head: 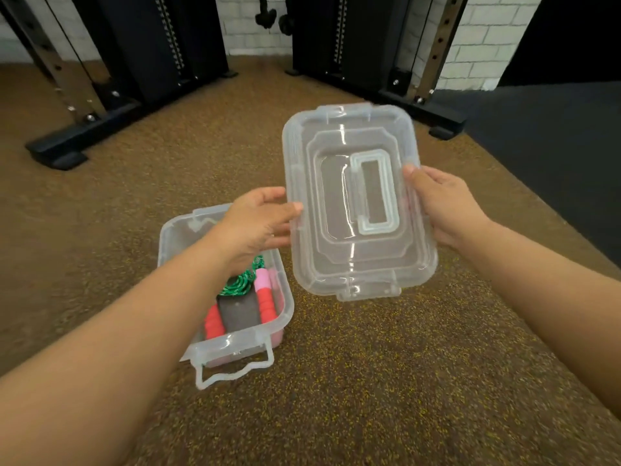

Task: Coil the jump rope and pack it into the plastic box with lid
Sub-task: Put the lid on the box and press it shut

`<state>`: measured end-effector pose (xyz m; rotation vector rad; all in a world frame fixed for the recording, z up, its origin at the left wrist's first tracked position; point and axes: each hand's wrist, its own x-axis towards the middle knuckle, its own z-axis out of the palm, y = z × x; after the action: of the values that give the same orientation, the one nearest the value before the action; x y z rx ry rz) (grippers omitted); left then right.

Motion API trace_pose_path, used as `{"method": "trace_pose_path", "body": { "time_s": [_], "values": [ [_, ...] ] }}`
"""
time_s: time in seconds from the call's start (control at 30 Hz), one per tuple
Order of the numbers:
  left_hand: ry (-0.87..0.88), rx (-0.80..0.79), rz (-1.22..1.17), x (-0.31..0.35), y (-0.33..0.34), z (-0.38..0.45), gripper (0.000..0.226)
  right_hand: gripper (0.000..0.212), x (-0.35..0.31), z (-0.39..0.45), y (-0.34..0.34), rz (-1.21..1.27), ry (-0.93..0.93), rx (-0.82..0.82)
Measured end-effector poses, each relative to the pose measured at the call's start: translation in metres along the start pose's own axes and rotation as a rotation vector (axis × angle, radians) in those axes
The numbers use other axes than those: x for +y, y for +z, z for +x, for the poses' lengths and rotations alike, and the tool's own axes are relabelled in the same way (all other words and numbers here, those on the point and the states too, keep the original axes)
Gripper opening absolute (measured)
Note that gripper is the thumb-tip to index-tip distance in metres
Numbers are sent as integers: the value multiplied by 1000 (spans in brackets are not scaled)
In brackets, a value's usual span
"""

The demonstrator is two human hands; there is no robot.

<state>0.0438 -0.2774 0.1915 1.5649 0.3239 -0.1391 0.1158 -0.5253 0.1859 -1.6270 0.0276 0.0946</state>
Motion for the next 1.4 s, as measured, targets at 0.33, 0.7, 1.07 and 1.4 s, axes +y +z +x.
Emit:
{"method": "trace_pose_path", "body": {
  "time_s": [0.33,0.7,1.07,1.4],
  "values": [
    [-197,178,189,-18,-90,-18,12,25,16,-5,119,-117,154,-202],
    [-264,396,535,-50,-142,-33,9,36,55,-27,196,-231,165,-216],
    [-259,382,347,-60,-150,-35,26,29,64,-31,202,-280,168,-204],
    [-280,318,237,-61,-152,-31,11,30,66,-32,201,-289,170,-201]
  ]
}}
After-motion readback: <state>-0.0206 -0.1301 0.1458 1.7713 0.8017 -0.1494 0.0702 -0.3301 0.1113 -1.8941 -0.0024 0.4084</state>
